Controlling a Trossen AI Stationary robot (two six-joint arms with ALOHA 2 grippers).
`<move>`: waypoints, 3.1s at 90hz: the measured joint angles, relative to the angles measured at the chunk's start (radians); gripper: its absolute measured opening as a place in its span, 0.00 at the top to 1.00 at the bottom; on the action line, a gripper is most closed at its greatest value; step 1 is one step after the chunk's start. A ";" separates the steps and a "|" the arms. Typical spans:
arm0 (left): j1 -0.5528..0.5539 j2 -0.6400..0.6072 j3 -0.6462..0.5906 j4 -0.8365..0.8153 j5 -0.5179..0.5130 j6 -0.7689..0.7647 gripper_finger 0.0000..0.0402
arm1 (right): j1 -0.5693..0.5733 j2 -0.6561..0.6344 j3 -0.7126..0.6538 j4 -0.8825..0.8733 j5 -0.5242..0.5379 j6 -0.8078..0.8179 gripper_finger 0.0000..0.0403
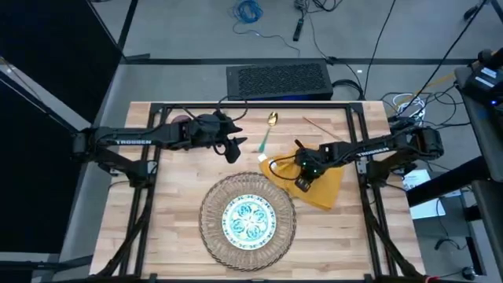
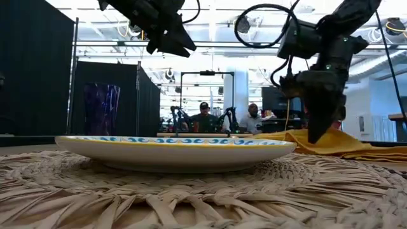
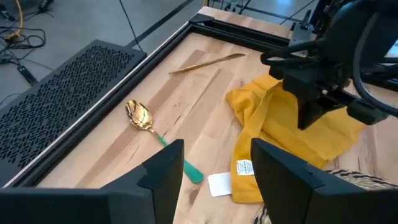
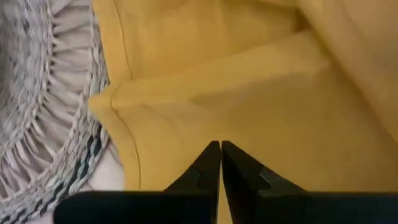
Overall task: Set table place
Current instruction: Fold the yellow table napkin
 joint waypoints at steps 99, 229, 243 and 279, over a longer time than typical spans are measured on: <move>0.000 0.000 0.000 -0.003 0.000 0.008 0.57 | -0.098 0.159 0.118 0.162 0.036 -0.132 1.00; 0.002 0.000 0.000 -0.055 0.000 0.026 0.57 | -0.236 0.550 0.549 0.008 -0.008 -0.604 0.43; 0.002 0.000 0.000 -0.054 0.000 0.027 0.57 | -0.236 0.548 0.549 -0.012 0.001 -0.604 0.65; 0.002 0.000 0.000 -0.052 -0.001 0.027 0.57 | -0.233 0.545 0.642 -0.136 0.021 -0.635 1.00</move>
